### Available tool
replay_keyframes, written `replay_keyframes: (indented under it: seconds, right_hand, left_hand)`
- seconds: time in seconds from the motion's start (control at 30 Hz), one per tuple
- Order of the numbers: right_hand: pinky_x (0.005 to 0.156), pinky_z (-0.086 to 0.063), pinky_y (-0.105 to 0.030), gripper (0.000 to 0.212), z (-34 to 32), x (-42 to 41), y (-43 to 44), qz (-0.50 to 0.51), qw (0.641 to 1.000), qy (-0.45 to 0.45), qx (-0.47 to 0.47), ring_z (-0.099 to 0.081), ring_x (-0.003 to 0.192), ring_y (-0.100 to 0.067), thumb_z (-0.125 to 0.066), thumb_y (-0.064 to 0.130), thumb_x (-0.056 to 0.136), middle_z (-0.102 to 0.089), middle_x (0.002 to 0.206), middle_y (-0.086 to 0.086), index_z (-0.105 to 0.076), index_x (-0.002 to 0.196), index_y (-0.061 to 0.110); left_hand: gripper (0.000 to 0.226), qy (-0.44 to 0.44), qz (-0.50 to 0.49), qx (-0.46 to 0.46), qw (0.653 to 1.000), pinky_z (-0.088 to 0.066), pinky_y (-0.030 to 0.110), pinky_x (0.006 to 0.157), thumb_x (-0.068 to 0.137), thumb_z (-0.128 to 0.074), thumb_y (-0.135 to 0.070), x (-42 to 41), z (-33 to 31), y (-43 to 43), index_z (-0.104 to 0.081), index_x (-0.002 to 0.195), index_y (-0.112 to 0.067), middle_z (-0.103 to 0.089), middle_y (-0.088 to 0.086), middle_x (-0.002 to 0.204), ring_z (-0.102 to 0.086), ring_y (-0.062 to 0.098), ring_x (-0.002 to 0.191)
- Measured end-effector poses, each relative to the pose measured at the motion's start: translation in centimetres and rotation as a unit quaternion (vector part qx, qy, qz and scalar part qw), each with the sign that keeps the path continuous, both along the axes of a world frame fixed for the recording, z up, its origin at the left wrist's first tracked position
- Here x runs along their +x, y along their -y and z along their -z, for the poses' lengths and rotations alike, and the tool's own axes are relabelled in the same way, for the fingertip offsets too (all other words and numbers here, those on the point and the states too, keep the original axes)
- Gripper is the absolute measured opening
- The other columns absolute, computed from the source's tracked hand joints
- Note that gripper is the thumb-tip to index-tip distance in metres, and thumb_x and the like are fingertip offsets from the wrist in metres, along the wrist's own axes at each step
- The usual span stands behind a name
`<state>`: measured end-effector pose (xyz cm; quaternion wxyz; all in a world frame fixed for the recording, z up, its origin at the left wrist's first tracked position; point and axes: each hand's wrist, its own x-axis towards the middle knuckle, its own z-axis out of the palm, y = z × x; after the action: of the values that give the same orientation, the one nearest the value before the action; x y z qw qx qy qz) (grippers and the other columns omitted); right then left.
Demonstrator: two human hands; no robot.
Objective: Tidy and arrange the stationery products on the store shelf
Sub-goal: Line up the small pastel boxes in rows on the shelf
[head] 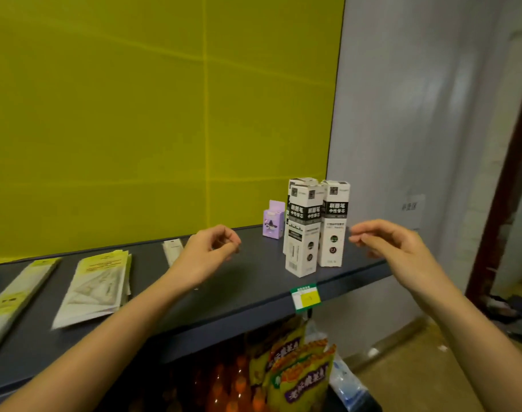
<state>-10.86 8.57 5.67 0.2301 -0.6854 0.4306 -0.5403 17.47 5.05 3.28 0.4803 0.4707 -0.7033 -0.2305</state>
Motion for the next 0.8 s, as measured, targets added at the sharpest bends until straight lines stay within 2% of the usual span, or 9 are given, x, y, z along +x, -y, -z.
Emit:
replay_keyframes:
  seconds: [0.1,0.17,0.27,0.33,0.4,0.53,0.63,0.7,0.8]
  right_hand:
    - [0.06,-0.046,-0.005,0.02,-0.4,-3.9,2.7,0.03,0.999,0.015,0.005,-0.062,0.07,0.002,-0.047,0.001,0.091,-0.065,0.082,0.0,-0.064,0.089,0.01]
    - [0.061,-0.047,-0.007,0.019,-0.5,-5.8,4.6,0.048,0.998,0.024,0.02,-0.059,0.075,-0.006,-0.045,0.001,0.092,-0.063,0.082,-0.001,-0.063,0.097,0.004]
    - [0.074,-0.047,-0.02,0.019,-0.5,-8.0,7.9,0.059,0.997,0.038,0.046,-0.058,0.084,-0.016,-0.044,0.004,0.093,-0.064,0.087,-0.004,-0.063,0.1,0.006]
    - [0.08,-0.046,-0.027,0.02,-0.1,-8.9,10.1,0.062,0.995,0.039,0.067,-0.057,0.087,-0.018,-0.045,0.006,0.094,-0.064,0.093,-0.008,-0.063,0.101,0.007]
    - [0.076,-0.046,-0.025,0.02,0.4,-9.4,12.5,0.054,0.994,0.039,0.085,-0.056,0.083,-0.015,-0.046,0.005,0.093,-0.063,0.092,-0.008,-0.063,0.104,0.005]
    - [0.07,-0.044,-0.016,0.015,1.4,-9.5,17.5,0.019,0.992,0.007,0.125,-0.056,0.084,-0.013,-0.053,0.008,0.09,-0.062,0.092,-0.003,-0.061,0.103,0.012]
    - [0.071,-0.044,-0.016,0.019,1.2,-8.9,21.1,-0.024,0.987,-0.022,0.155,-0.055,0.094,-0.015,-0.053,0.01,0.091,-0.06,0.099,-0.002,-0.057,0.108,0.015]
    - [0.074,-0.044,-0.016,0.024,0.8,-8.3,23.4,-0.053,0.983,-0.048,0.169,-0.056,0.1,-0.015,-0.052,0.008,0.091,-0.061,0.108,-0.004,-0.054,0.114,0.014]
    - [0.072,-0.049,-0.013,0.036,0.6,-6.9,26.0,-0.101,0.975,-0.079,0.18,-0.057,0.09,-0.002,-0.051,0.004,0.09,-0.059,0.119,-0.008,-0.048,0.126,0.008]
  left_hand:
    - [0.024,-0.016,-0.015,0.015,1.0,-0.041,0.021,0.061,0.089,-0.052,-0.003,-1.6,0.1,2.5,-0.056,0.077,-0.022,-0.061,0.003,0.079,-0.052,0.013,0.066]
    - [0.022,-0.003,-0.028,0.023,0.999,-0.041,0.019,0.06,0.088,-0.054,-0.003,-2.1,0.1,4.3,-0.055,0.078,-0.022,-0.059,0.002,0.081,-0.052,0.013,0.068]
    - [0.019,-0.004,-0.047,0.038,0.998,-0.042,0.014,0.057,0.088,-0.054,-0.003,-2.8,-0.2,7.1,-0.054,0.081,-0.02,-0.055,0.002,0.081,-0.051,0.014,0.069]
    - [0.013,-0.003,-0.055,0.056,0.997,-0.041,0.018,0.06,0.089,-0.053,-0.004,-3.2,-0.3,9.0,-0.054,0.085,-0.017,-0.054,0.004,0.084,-0.051,0.014,0.069]
    - [0.008,0.001,-0.056,0.077,0.995,-0.04,0.021,0.062,0.089,-0.053,-0.004,-3.6,-0.4,11.0,-0.052,0.095,-0.011,-0.053,0.005,0.087,-0.05,0.013,0.072]
    - [0.029,0.009,-0.064,0.119,0.991,-0.043,0.021,0.068,0.085,-0.061,-0.005,-4.5,-0.3,15.4,-0.047,0.111,-0.007,-0.055,0.006,0.098,-0.053,0.017,0.085]
    - [0.055,0.017,-0.05,0.148,0.988,-0.048,0.032,0.091,0.079,-0.068,-0.005,-5.2,-0.8,18.5,-0.04,0.126,-0.006,-0.053,0.012,0.119,-0.054,0.024,0.108]
    - [0.077,0.031,-0.019,0.161,0.986,-0.043,0.04,0.102,0.071,-0.075,-0.011,-5.5,-1.2,20.2,-0.033,0.136,-0.009,-0.05,0.011,0.129,-0.05,0.026,0.119]
    - [0.105,0.034,0.024,0.189,0.981,-0.043,0.04,0.104,0.052,-0.08,-0.026,-6.3,-1.3,22.3,-0.026,0.142,-0.014,-0.048,0.009,0.137,-0.047,0.024,0.125]
